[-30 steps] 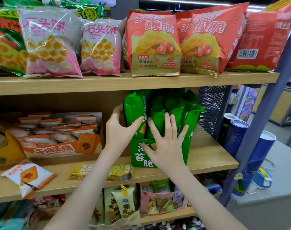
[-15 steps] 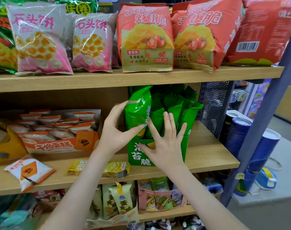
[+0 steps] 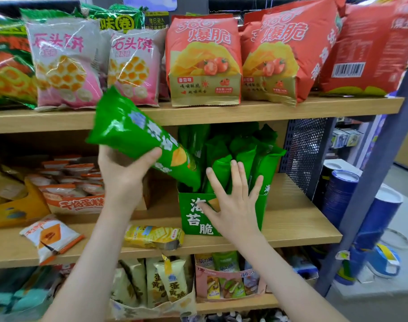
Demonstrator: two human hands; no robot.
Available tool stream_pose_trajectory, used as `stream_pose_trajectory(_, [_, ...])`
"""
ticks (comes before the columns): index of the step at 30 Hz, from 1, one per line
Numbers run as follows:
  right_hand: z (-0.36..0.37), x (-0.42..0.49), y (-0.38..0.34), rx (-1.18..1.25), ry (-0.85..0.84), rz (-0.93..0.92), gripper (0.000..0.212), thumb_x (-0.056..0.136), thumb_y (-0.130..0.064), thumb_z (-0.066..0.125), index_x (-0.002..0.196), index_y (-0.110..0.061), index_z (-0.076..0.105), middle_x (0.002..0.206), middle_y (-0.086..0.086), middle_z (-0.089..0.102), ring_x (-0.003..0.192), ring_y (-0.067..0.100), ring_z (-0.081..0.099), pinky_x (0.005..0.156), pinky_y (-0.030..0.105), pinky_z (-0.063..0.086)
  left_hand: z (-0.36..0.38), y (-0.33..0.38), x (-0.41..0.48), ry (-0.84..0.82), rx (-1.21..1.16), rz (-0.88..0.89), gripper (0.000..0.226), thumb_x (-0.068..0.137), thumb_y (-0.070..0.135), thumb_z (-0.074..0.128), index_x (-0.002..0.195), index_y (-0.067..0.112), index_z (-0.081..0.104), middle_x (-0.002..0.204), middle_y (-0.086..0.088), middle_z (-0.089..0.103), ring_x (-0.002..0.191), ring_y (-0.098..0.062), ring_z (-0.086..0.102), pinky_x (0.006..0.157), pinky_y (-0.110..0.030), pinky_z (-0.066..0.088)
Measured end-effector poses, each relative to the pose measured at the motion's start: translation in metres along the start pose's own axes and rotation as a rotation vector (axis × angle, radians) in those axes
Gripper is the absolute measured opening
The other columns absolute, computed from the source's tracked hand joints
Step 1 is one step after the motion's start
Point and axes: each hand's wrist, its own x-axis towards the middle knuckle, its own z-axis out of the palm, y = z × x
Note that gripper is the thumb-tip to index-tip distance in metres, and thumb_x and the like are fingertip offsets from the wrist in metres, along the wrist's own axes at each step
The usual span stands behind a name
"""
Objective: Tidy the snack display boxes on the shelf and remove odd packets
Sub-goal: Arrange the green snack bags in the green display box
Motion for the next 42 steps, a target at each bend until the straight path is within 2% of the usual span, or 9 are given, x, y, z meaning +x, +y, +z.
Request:
stream_pose_trajectory(4, [0.001,0.0,0.0,0.01,-0.002,-0.004,0.07,0.089,-0.059,0.05,0.149,-0.031,0.029,0.154,0.021,0.016,0.146,0.036,0.014,0.109,0.068,0.003,-0.01,0.019,-0.007,-0.133,0.089,0.011,0.047,0.06,0.048,0.088,0.101,0.043,0.067,0.097,0.018,0.07,0.094,-0.006,0.066,0.081,-0.025,0.055])
stream_pose_trajectory(10, [-0.003,-0.002,0.001,0.033,-0.066,-0.006,0.074,0.089,-0.057,0.054,0.152,-0.032,0.024,0.156,0.022,0.009,0.148,0.036,0.006,0.11,0.066,-0.003,-0.022,0.042,-0.037,-0.172,0.083,-0.167,0.043,0.058,0.042,0.089,0.097,0.043,0.07,0.092,0.015,0.072,0.087,-0.006,0.067,0.074,-0.024,0.056])
stream_pose_trajectory(15, [-0.019,-0.008,-0.013,0.269,-0.096,0.069,0.062,0.095,-0.045,0.052,0.151,-0.029,0.029,0.158,0.019,0.004,0.147,0.036,0.0,0.113,0.062,-0.001,-0.039,0.047,-0.092,-0.33,0.242,-0.529,0.056,0.065,0.035,0.077,0.116,0.043,0.055,0.109,0.012,0.07,0.1,-0.012,0.068,0.078,-0.026,0.055])
stream_pose_trajectory(18, [-0.048,-0.026,-0.028,0.633,-0.156,0.096,0.048,0.099,-0.041,0.045,0.146,-0.031,0.038,0.158,0.006,0.015,0.148,0.02,0.006,0.119,0.04,0.003,-0.057,0.048,-0.137,-0.394,0.255,-0.801,0.064,0.066,0.038,0.083,0.121,0.043,0.05,0.119,0.005,0.068,0.106,-0.014,0.067,0.085,-0.032,0.055])
stream_pose_trajectory(21, [-0.078,-0.053,-0.043,1.059,-0.453,0.07,0.029,0.099,-0.035,0.046,0.127,-0.036,0.052,0.13,-0.017,0.05,0.126,-0.008,0.036,0.11,0.019,0.026,-0.072,0.046,-0.18,-0.424,0.253,-0.984,0.068,0.063,0.04,0.084,0.121,0.038,0.05,0.12,0.021,0.064,0.106,0.008,0.06,0.083,-0.013,0.047])
stream_pose_trajectory(24, [-0.09,-0.086,-0.06,1.167,-0.723,0.227,0.022,0.096,-0.016,0.057,0.099,-0.038,0.061,0.1,-0.019,0.06,0.09,-0.008,0.057,0.081,0.018,0.047,-0.09,0.043,-0.215,-0.476,0.235,-1.116,0.071,0.064,0.04,0.075,0.13,0.027,0.053,0.126,0.014,0.064,0.115,-0.005,0.059,0.089,-0.021,0.046])
stream_pose_trajectory(31, [-0.097,-0.15,-0.115,1.141,-0.931,0.712,0.028,0.09,-0.003,0.06,0.068,-0.02,0.059,0.07,-0.008,0.057,0.068,0.005,0.05,0.068,0.026,0.038,-0.138,0.065,-0.268,-0.631,0.218,-1.32,0.052,0.078,0.03,0.068,0.127,0.034,0.051,0.126,0.018,0.062,0.115,-0.004,0.059,0.088,-0.022,0.049])
stream_pose_trajectory(36, [-0.103,-0.194,-0.164,0.974,-0.916,0.84,0.03,0.089,-0.006,0.062,0.064,-0.023,0.056,0.066,-0.006,0.056,0.066,0.009,0.047,0.065,0.028,0.033,-0.171,0.09,-0.305,-0.786,0.58,-1.243,0.075,0.08,0.05,0.071,0.143,0.027,0.037,0.135,0.01,0.055,0.122,-0.008,0.054,0.101,-0.027,0.045])
stream_pose_trajectory(42, [-0.112,-0.221,-0.182,0.931,-0.936,1.038,0.026,0.094,-0.011,0.058,0.071,-0.021,0.061,0.07,-0.007,0.06,0.069,0.013,0.057,0.065,0.034,0.049,-0.159,0.111,-0.34,-0.935,1.125,-1.064,0.061,0.082,0.047,0.07,0.121,0.014,0.038,0.108,-0.008,0.063,0.1,-0.032,0.061,0.065,-0.034,0.04])
